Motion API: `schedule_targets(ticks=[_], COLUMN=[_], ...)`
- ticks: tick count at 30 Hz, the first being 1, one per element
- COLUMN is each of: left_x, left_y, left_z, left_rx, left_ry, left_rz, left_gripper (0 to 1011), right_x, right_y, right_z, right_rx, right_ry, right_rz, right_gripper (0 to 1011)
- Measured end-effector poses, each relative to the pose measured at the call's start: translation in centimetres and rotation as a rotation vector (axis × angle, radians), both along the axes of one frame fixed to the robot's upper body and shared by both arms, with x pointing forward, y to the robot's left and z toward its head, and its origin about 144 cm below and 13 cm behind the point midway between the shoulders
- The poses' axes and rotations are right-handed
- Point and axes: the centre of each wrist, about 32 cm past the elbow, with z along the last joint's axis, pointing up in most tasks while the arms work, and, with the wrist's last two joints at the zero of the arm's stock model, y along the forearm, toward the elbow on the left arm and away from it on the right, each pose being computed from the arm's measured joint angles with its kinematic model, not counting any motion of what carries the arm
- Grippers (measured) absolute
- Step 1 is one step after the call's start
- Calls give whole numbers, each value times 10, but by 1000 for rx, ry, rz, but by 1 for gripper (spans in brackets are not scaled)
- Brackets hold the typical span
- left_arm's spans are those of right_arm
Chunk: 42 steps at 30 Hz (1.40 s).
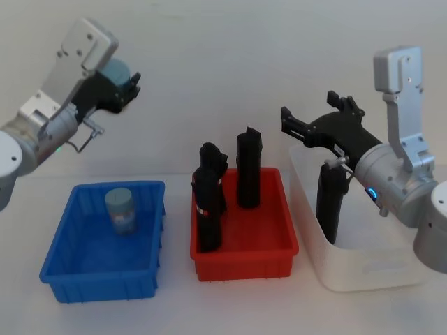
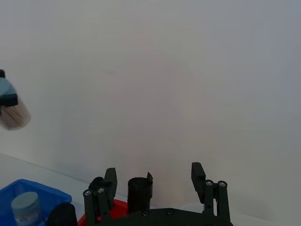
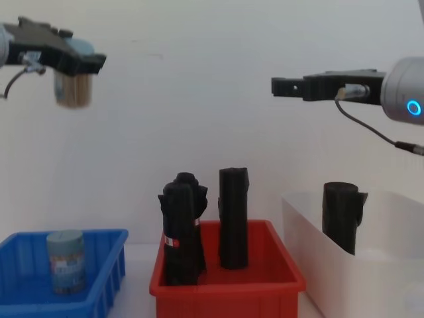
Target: Pick the cotton swabs from the blue box and place them into the white box.
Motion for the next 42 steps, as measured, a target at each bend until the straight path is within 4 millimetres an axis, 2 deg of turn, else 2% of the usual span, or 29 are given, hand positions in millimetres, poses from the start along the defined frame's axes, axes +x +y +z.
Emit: schedule_targets(ticks=[9, 17, 31, 42], left_x=[9, 22, 40, 39], left_y=[-13, -30, -68, -83], left_z=[36, 55, 63, 63], left_rx=[1, -14, -57, -66], left_ry=[-122, -185, -203, -181], left_rz=[-90, -198, -361, -404], left_gripper=[683, 683, 683, 683], right_x=[-4, -5, 1, 11], right_y=[4, 4, 10, 24], right_z=[12, 17, 10, -3], right_rx=[16, 18, -18, -53], right_ry=[-39, -53, -101, -173], right_rz=[140, 229, 213, 101], right_gripper=[1002, 1002, 1001, 1002])
